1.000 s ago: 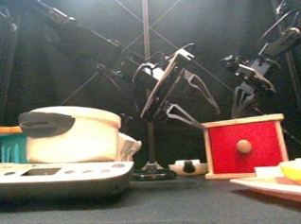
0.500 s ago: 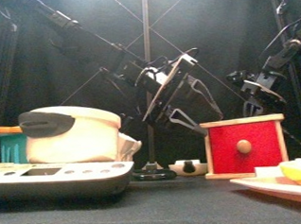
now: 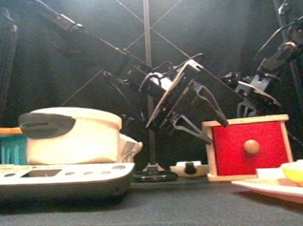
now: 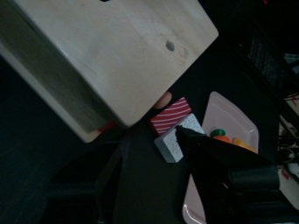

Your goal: Grab drawer handle

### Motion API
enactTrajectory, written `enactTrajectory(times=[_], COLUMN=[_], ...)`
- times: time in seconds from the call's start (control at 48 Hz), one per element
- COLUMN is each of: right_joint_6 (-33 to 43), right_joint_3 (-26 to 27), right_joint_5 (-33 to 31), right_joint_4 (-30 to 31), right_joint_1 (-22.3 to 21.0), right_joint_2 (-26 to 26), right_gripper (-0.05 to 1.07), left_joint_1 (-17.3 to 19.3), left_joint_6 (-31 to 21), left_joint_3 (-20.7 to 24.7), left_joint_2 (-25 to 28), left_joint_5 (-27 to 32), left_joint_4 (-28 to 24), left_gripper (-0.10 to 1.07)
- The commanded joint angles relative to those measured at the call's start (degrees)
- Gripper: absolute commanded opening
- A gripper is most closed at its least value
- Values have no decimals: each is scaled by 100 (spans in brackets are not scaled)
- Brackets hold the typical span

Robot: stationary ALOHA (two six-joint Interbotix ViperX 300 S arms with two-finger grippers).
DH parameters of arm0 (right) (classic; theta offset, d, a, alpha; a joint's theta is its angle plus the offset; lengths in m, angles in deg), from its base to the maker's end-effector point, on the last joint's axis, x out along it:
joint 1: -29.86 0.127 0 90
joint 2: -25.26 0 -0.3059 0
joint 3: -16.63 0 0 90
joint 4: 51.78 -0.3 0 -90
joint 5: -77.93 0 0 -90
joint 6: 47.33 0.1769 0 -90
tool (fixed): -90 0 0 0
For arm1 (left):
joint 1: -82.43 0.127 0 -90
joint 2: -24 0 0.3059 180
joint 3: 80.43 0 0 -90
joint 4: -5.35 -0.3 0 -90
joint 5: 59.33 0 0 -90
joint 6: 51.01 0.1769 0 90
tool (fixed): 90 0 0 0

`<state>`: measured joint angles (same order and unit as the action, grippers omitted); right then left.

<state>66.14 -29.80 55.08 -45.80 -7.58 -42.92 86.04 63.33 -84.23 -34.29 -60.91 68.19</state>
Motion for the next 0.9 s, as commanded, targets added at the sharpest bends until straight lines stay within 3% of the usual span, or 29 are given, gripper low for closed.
enactTrajectory(times=[0.0,0.146,0.312,0.625,0.875], right_joint_6=[0,9,0,-9,0], right_joint_3=[88,53,9,-193,-343], right_joint_5=[-308,-1072,-1591,-1679,-1222], right_joint_4=[0,-44,-272,-519,-844], right_joint_1=[-141,-360,-343,-255,202], right_joint_2=[492,844,870,853,791], right_gripper=[48,48,48,48,48], left_joint_1=[18,26,26,35,88], left_joint_6=[9,18,18,18,9], left_joint_3=[114,105,88,-35,-9], left_joint_2=[-114,-114,-123,-202,-193], left_joint_5=[-26,-18,-18,-26,-167], left_joint_4=[0,-9,-9,-18,0], left_gripper=[84,84,84,84,84])
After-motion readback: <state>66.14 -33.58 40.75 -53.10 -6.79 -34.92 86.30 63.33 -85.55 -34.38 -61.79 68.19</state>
